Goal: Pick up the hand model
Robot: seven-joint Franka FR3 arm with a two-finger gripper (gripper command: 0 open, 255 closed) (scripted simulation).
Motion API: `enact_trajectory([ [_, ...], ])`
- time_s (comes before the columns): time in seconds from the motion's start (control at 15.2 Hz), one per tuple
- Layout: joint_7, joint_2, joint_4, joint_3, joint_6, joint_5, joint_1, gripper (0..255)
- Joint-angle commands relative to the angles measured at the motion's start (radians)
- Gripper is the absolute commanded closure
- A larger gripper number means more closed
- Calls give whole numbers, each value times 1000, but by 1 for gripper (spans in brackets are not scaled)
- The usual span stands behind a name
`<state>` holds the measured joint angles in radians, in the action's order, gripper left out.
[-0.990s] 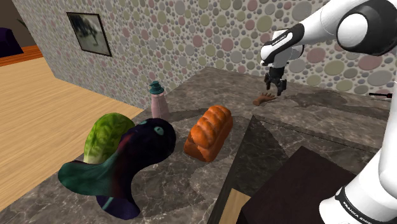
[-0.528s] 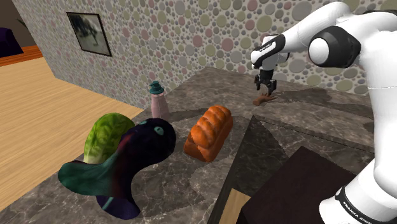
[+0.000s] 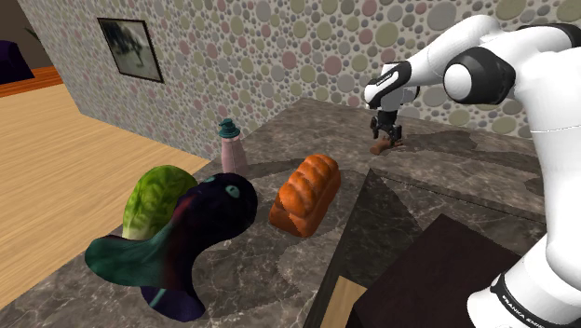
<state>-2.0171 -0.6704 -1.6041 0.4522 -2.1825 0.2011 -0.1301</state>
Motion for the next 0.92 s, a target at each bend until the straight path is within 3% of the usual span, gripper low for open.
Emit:
enact_trajectory([
  [0.0, -1, -4, 2, -1, -3, 1, -1, 255],
  [0.86, 3, 27, 7, 9, 33, -11, 6, 255],
])
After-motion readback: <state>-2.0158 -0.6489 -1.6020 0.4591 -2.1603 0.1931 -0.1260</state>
